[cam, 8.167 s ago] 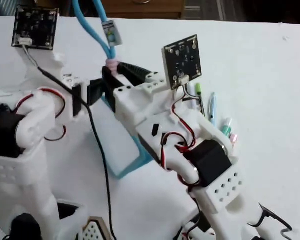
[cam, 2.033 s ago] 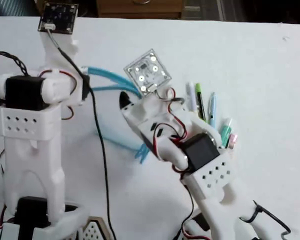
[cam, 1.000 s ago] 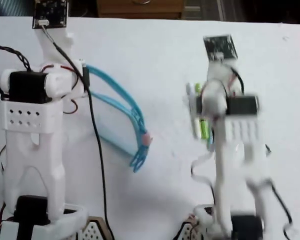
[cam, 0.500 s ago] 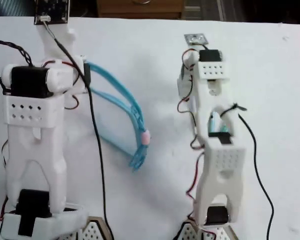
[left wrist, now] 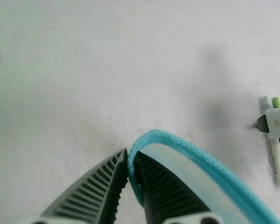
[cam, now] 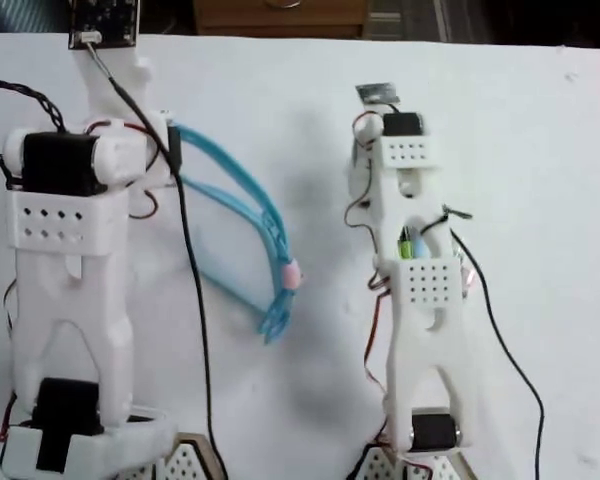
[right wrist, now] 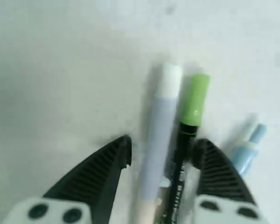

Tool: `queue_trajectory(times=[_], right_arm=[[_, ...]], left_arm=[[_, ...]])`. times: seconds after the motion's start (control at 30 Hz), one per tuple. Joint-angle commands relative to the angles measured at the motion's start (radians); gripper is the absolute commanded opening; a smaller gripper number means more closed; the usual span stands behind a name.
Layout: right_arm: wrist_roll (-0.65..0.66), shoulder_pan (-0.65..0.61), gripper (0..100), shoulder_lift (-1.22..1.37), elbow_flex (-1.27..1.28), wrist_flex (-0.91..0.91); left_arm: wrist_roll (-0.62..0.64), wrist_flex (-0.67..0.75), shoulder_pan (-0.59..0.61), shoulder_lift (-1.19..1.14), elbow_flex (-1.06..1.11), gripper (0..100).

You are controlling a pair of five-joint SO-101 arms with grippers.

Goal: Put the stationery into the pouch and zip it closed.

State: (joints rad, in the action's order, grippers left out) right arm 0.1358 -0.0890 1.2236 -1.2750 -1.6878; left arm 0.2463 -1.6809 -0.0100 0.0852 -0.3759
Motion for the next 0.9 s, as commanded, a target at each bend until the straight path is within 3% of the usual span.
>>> queue_trajectory(times=[0.0, 0.3, 0.73, 0.87], right_arm=[[0.011, 0.008, 1.9, 0.025, -0.046, -0.053], [0.005, 0.028, 1.9, -0.107, -0.233, -0.081], [0.003, 0.027, 1.9, -0.622, -0.232, -0.082], [-0.129, 0.008, 1.9, -0.771, -0.232, -0.082]], left_arm=[[0.002, -0.034, 0.002, -0.068, 0.009, 2], [0.000, -0.018, 0.001, -0.068, 0.008, 2], [0.000, -0.020, -0.005, -0.068, 0.008, 2], [0.000, -0.028, -0.005, -0.067, 0.006, 2]])
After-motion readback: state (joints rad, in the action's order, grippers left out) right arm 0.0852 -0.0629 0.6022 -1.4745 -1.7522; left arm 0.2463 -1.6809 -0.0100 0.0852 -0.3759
